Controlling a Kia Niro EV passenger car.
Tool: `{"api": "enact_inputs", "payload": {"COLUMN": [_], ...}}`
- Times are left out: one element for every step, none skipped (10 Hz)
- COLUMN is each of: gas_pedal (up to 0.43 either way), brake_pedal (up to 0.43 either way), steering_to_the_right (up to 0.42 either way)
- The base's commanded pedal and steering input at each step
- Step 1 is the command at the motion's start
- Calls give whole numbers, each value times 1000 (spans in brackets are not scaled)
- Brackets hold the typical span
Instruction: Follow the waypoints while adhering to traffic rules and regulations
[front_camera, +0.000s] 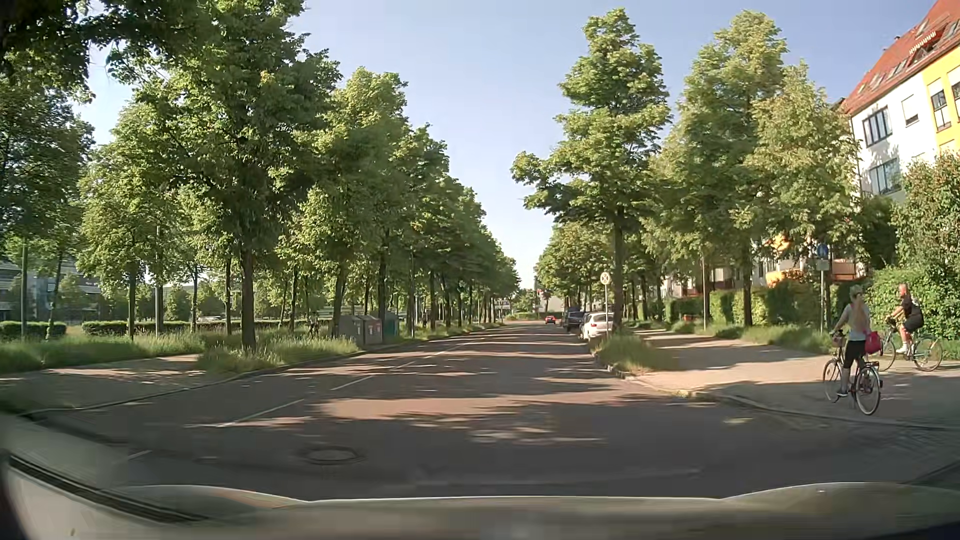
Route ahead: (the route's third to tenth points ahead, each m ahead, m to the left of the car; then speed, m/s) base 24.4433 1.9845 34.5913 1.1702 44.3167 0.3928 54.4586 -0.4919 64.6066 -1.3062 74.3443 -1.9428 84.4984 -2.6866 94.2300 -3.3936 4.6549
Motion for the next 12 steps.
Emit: {"api": "enact_inputs", "payload": {"gas_pedal": [358,339,339,339,339,350,350,350,350,350,350,350], "brake_pedal": [0,0,0,0,0,0,0,0,0,0,0,0], "steering_to_the_right": [-9,-4,1,5,7,14,16,17,17,16,16,17]}}
